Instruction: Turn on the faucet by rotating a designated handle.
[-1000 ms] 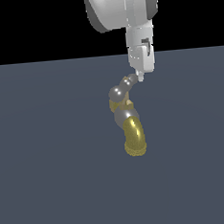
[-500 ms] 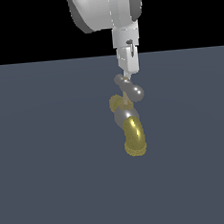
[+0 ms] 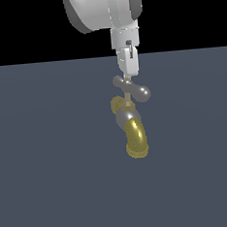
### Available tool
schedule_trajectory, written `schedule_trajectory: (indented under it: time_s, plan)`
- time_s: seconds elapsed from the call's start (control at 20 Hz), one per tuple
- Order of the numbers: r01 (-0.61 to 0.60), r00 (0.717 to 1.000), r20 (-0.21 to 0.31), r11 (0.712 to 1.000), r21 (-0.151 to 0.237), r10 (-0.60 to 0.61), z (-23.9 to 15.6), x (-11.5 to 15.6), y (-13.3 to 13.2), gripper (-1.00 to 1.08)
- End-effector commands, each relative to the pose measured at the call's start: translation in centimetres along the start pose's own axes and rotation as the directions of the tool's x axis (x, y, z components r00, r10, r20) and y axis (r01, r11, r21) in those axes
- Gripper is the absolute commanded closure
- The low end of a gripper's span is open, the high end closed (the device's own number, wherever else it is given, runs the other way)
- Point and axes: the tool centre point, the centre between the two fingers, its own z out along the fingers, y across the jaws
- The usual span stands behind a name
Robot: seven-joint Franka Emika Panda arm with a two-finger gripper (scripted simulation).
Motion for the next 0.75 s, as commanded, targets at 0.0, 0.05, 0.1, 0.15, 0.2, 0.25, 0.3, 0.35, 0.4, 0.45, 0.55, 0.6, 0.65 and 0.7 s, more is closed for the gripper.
schedule_trajectory:
  time_s: [0.0, 0.05, 0.1, 0.15, 0.2, 0.25, 0.3, 0.35, 0.4, 0.45, 0.55, 0.6, 0.65, 0.7]
  plan:
    - [0.061, 0.998, -0.024, 0.998, 0.003, -0.061, -0.2, 5.0, -0.4, 1.08]
    - [0.064, 0.998, -0.026, 0.998, 0.003, -0.064, -0.3, 5.5, -0.6, 1.08]
    - [0.067, 0.997, -0.027, 0.998, 0.003, -0.067, -0.3, 5.9, -0.8, 1.08]
    - [0.070, 0.997, -0.028, 0.998, 0.003, -0.070, -0.3, 6.4, -1.0, 1.08]
    - [0.073, 0.997, -0.029, 0.997, 0.002, -0.073, -0.4, 6.9, -1.2, 1.08]
    - [0.076, 0.997, -0.030, 0.997, 0.002, -0.076, -0.4, 7.3, -1.4, 1.08]
    - [0.079, 0.996, -0.031, 0.997, 0.002, -0.079, -0.4, 7.8, -1.6, 1.08]
    - [0.082, 0.996, -0.033, 0.997, 0.002, -0.082, -0.4, 8.2, -1.9, 1.08]
    - [0.085, 0.996, -0.034, 0.996, 0.001, -0.085, -0.5, 8.7, -2.1, 1.08]
    - [0.088, 0.995, -0.035, 0.996, 0.001, -0.088, -0.5, 9.2, -2.3, 1.08]
    - [0.095, 0.995, -0.037, 0.996, 0.000, -0.094, -0.6, 10.1, -2.7, 1.08]
    - [0.098, 0.994, -0.039, 0.995, 0.000, -0.098, -0.6, 10.6, -3.0, 1.08]
    - [0.101, 0.994, -0.040, 0.995, 0.000, -0.101, -0.7, 11.1, -3.2, 1.08]
    - [0.101, 0.994, -0.040, 0.995, 0.000, -0.101, -0.7, 11.1, -3.2, 1.08]
